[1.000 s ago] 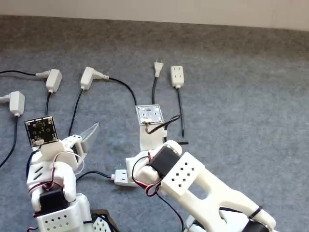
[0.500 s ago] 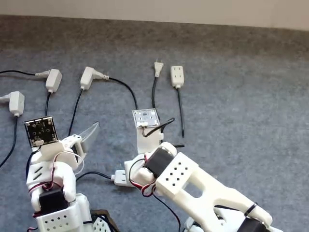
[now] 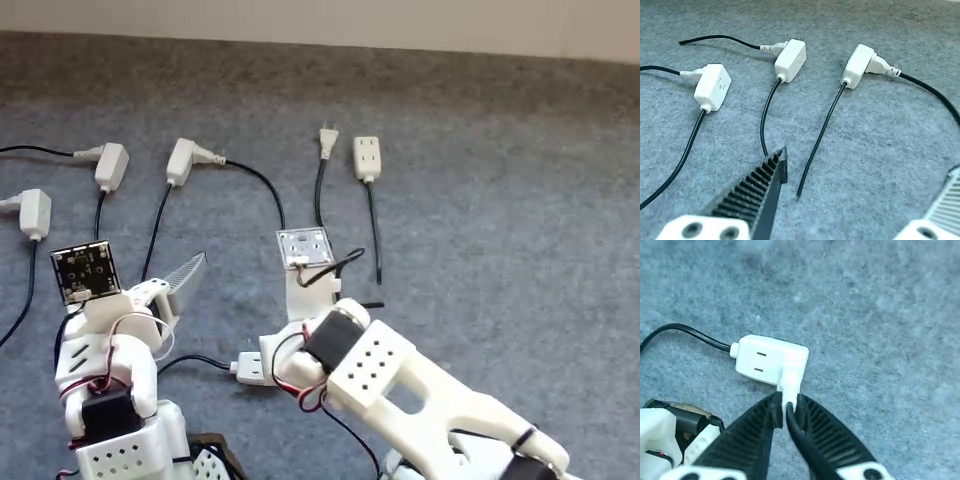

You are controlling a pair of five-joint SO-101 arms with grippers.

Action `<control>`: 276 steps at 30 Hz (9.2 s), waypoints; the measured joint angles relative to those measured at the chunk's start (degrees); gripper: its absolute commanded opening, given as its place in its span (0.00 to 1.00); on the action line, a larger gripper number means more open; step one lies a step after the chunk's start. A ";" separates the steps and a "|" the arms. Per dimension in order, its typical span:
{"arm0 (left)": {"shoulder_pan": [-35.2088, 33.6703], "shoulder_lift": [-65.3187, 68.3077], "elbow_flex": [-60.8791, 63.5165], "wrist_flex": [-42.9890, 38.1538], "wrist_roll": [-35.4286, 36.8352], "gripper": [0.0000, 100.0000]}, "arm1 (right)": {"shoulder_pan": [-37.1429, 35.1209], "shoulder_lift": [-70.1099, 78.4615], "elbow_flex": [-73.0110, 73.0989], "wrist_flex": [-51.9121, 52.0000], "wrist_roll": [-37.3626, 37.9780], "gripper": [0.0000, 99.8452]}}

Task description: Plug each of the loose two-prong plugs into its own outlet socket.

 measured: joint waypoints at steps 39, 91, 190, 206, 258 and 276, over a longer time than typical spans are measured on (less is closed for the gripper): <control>9.05 2.99 -6.07 7.56 -0.09 0.45 | 23.38 1.49 -46.42 26.02 38.15 0.62; 44.13 78.07 -26.55 11.52 -43.60 0.01 | 50.02 -46.07 44.48 -19.25 50.46 0.62; 37.45 174.51 -161.23 -9.93 -18.20 0.28 | 47.65 -46.07 47.74 -22.77 50.46 0.34; 37.54 174.51 -168.70 5.27 -13.80 0.28 | 47.56 -46.07 47.74 -24.09 50.46 0.34; 32.88 156.92 -178.90 38.95 -18.20 0.01 | 47.56 -46.07 47.74 -24.09 50.73 0.34; 5.54 120.26 -155.16 48.44 -28.31 0.01 | 47.56 -46.07 47.74 -24.09 50.73 0.34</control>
